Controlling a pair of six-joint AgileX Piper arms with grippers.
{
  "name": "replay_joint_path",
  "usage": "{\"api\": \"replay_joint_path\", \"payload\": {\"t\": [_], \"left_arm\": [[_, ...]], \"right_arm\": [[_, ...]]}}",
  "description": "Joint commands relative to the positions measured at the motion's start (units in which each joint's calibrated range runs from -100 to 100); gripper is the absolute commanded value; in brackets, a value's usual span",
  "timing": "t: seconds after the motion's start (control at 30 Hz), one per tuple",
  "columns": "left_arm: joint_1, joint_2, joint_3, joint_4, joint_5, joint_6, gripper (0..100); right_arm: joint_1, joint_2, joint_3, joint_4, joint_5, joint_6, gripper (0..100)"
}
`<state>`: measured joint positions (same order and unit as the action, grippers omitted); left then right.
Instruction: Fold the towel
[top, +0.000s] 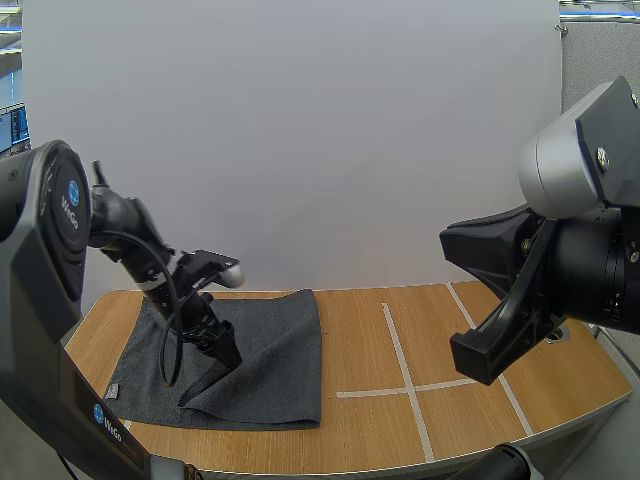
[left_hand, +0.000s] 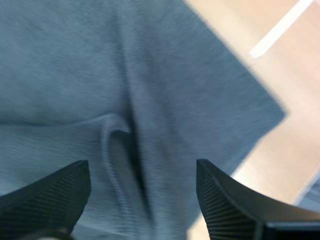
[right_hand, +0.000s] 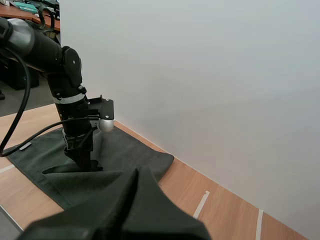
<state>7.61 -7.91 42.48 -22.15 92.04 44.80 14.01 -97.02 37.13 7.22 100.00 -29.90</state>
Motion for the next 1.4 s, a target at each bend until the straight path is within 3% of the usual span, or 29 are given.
{"api": "replay_joint_path", "payload": {"t": [0.0, 0.17, 0.37, 0.47, 0.63, 0.93, 1.37], "left_arm": [[-3.62, -0.4, -0.5, 8.5, -14.7, -2.0, 97], [-5.94, -0.4, -0.5, 13.4, -26.2, -2.4, 95], [-9.73, -0.3, -0.5, 20.6, -29.3, -2.4, 95], [-10.67, -0.3, -0.5, 22.7, -29.7, -2.5, 95], [-11.37, -0.3, -0.5, 23.1, -26.0, -0.5, 95], [-11.39, 2.2, -0.5, 22.1, -22.2, 1.1, 95], [-11.39, 8.1, -0.5, 22.1, -26.5, 0.3, 94]], "right_arm": [[0.1, -0.4, 0.1, -2.0, 0.0, -0.3, 0], [0.1, -0.4, 0.1, -2.0, 0.0, -0.3, 0], [0.1, -0.4, 0.1, -2.0, 0.0, -0.3, 0], [0.1, -0.4, 0.1, -2.2, 0.0, -0.3, 0], [0.1, -0.4, 0.1, -2.9, 0.0, -0.3, 0], [0.1, -0.4, 0.1, -2.9, 0.0, -0.3, 0], [0.1, -0.4, 0.1, -3.0, 0.0, -0.3, 0]]}}
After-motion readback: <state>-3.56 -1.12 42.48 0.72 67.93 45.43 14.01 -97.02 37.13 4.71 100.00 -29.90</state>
